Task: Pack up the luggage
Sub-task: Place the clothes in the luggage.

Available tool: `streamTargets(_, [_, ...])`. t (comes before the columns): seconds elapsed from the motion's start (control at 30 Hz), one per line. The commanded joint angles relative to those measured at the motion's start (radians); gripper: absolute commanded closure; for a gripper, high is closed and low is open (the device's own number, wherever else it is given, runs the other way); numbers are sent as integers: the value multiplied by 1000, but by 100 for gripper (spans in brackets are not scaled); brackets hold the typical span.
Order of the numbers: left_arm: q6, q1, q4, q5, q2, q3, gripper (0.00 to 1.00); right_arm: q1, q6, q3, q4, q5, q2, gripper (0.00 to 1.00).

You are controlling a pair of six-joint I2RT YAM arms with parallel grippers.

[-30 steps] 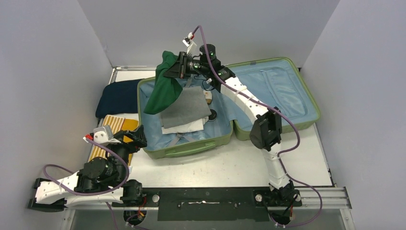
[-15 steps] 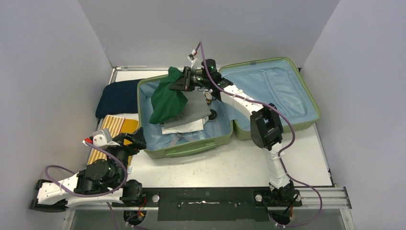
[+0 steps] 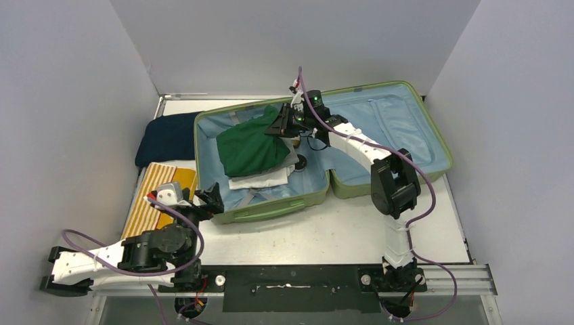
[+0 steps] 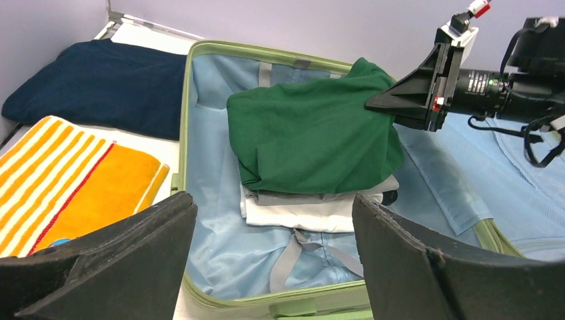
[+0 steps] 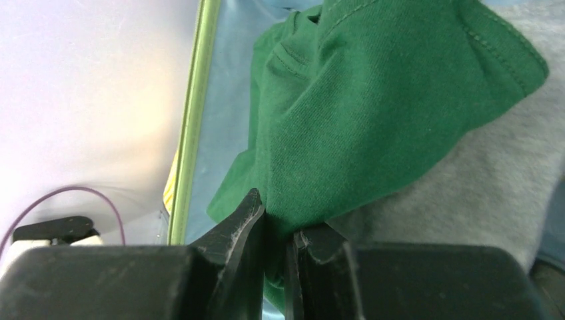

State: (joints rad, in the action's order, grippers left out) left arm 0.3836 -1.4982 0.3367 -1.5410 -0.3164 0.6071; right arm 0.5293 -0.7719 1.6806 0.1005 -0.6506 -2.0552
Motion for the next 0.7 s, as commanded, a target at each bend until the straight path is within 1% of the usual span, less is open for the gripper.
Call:
streamTargets(0.0, [100,-5,54,48,-74,48,16,-17,66,40,141,127,100,100])
streamTargets(0.07, [134,-5,66,66,-106,56,16,-18,93,55,222,168,97,100])
streamTargets(0.17, [154,-4,65,97,-159,58,15,-22,111,29,271,197,110,99])
streamTargets(0.2, [161,-2,64,105,-176,59,15,-24,117,14,275,204,120,90])
streamTargets(0.23, [168,-2,64,112,-196,62,15,-25,120,-5,274,206,131,78])
streamTargets(0.27, [175,-1,64,119,-214,65,15,-28,124,-22,268,209,143,63])
streamTargets(0.3, [180,2,64,126,-229,68,14,-29,125,-35,264,213,154,51])
streamTargets(0.37, [187,11,60,142,-257,74,14,-32,132,-47,270,235,180,37])
streamTargets(0.4, [187,20,55,153,-271,77,14,-36,137,-44,279,246,191,33])
streamTargets(0.47, [183,46,38,194,-290,81,14,-43,149,-41,294,274,216,28])
streamTargets(0.57, [156,138,-4,312,-321,82,13,-44,183,-51,311,319,261,28])
streamTargets(0.6, [153,186,-17,372,-338,84,13,-44,195,-61,308,323,272,29])
streamTargets(0.67, [157,332,-30,519,-382,97,13,-44,214,-88,306,322,286,33])
